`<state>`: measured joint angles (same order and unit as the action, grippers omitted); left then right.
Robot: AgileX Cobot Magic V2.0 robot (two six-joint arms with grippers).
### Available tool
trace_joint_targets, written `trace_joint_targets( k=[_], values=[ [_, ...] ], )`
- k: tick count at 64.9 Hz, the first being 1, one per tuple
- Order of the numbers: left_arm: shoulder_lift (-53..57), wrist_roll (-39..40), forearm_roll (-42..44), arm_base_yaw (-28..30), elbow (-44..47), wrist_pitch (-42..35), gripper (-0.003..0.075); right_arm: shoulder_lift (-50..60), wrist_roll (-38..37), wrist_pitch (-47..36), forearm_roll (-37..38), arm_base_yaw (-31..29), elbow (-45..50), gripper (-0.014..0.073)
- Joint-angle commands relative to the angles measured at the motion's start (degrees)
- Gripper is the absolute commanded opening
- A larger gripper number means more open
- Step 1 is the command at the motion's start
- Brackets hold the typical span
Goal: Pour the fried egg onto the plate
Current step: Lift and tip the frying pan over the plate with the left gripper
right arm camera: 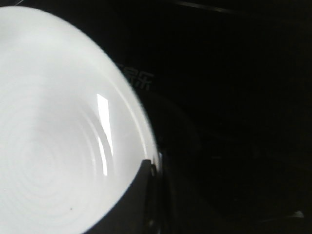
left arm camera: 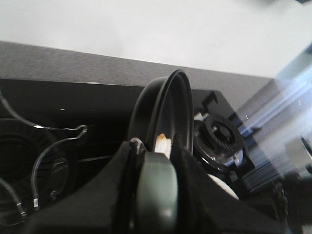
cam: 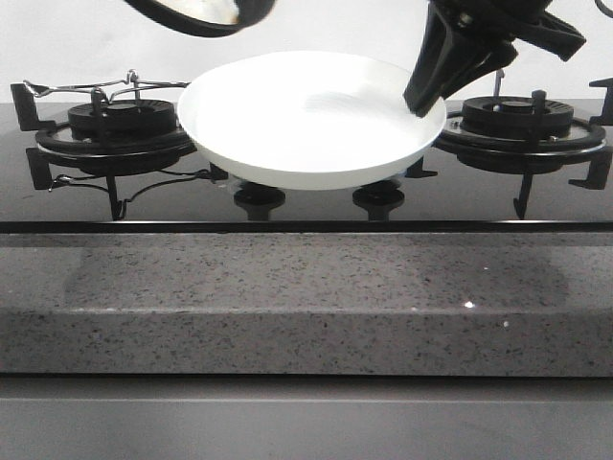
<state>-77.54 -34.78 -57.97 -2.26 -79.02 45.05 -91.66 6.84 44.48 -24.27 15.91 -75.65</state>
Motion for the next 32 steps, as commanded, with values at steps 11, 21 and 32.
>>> trace_joint_targets(
  k=[11, 21, 32],
  values=[
    [3.9, -2.3, 8.0, -12.7, -2.0, -11.8, -0.0019, 2.7, 0.5, -1.9, -1.7, 0.0, -1.4, -0.0068],
    [4.3, -4.8, 15.5, -19.3, -2.0, -17.3, -0.0019, 2.7, 0.5, -1.9, -1.7, 0.0, -1.4, -0.0068],
    [4.7, -9.7, 23.1, -25.8, -2.0, -22.0, -0.0019, 2.7, 0.5, -1.9, -1.7, 0.0, -1.4, -0.0068]
  ],
)
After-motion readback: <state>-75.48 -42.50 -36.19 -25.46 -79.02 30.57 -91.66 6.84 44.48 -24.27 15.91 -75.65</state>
